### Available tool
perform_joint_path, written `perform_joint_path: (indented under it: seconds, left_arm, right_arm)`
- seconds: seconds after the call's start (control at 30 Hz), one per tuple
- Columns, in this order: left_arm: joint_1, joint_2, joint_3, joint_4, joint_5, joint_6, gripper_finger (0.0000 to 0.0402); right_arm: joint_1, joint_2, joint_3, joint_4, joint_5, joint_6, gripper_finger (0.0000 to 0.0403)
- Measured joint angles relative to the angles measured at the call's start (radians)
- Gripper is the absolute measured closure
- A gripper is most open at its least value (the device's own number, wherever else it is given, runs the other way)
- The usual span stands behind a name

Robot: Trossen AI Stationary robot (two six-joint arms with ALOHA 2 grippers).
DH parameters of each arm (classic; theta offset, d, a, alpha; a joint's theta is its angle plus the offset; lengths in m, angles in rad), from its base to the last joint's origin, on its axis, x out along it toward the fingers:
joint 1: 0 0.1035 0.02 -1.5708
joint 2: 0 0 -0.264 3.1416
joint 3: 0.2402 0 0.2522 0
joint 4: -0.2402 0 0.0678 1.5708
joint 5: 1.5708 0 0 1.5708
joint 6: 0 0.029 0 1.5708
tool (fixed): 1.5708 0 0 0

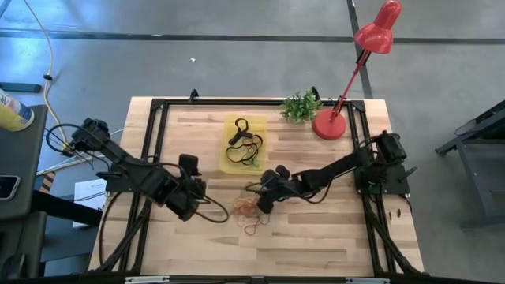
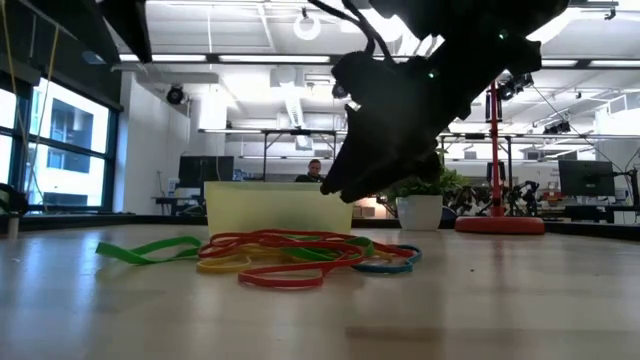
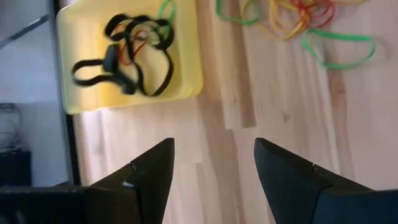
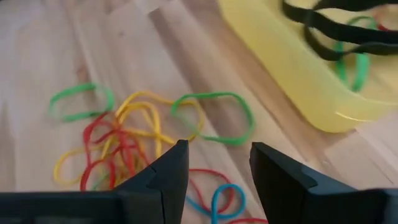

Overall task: Pick and place rubber bands into bin
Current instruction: Put the green rubber band into the yellow bin

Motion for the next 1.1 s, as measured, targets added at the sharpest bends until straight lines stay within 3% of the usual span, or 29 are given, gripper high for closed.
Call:
perform_joint_path:
  seconds: [0.37, 0.7, 0.93, 1.1]
  left_arm:
    - [-0.003, -0.031, 0.000, -0.034, -0.075, -0.029, 0.0190]
    - [-0.003, -0.031, 0.000, -0.033, -0.082, -0.007, 0.0190]
    - [-0.003, -0.031, 0.000, -0.032, -0.049, -0.009, 0.0190]
    - [-0.003, -0.031, 0.000, -0.032, -0.048, -0.008, 0.0190]
  right_arm:
    - [-0.010, 0.042, 0.002, -0.024, 0.005, 0.278, 0.0251]
    - [-0.030, 0.146, 0.145, -0.109, -0.018, 0.287, 0.0274]
    - [-0.038, 0.138, 0.184, -0.212, 0.042, 0.339, 0.0274]
    - [-0.065, 0.143, 0.202, -0.220, -0.063, 0.373, 0.0274]
